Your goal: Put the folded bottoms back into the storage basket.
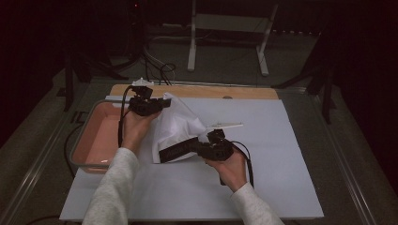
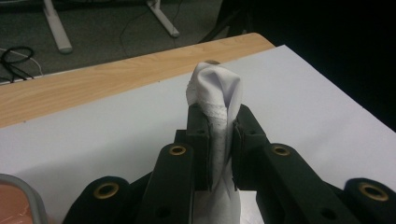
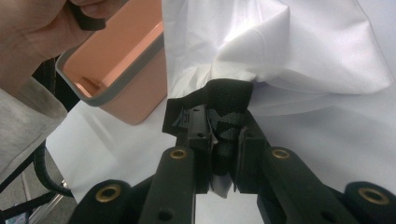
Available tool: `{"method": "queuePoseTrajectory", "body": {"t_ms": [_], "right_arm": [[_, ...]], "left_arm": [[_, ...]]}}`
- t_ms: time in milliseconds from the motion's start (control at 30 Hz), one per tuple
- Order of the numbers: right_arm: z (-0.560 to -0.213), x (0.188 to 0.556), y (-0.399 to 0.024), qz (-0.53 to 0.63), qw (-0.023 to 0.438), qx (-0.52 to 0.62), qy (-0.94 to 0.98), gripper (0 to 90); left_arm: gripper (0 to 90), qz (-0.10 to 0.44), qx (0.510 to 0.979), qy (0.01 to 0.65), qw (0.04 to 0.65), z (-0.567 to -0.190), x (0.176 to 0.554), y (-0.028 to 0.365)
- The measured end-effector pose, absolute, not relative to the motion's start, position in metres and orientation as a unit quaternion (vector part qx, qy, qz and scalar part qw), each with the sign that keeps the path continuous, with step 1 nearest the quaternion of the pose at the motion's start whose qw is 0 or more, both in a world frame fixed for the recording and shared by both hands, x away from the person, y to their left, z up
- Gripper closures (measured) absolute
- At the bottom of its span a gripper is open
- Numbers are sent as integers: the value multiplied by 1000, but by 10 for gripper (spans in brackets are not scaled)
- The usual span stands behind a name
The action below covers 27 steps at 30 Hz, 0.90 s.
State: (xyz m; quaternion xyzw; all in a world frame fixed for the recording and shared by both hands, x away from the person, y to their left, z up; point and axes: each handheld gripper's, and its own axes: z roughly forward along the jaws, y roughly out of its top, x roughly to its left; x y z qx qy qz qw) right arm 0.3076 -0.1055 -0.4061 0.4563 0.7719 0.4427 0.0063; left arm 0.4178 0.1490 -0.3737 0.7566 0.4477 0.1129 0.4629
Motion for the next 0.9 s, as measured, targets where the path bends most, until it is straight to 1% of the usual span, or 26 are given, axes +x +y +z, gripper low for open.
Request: {"method": "queuePoseTrajectory", "body": {"t_ms": [167, 900], "right_arm": [[-403, 310, -104, 450, -3, 451, 771, 806], [-393, 321, -93, 465, -10, 429, 774, 807]], "left_arm": [[805, 116, 756, 447, 465, -370, 418, 151], [806, 116, 750, 443, 477, -357, 420, 161]]}}
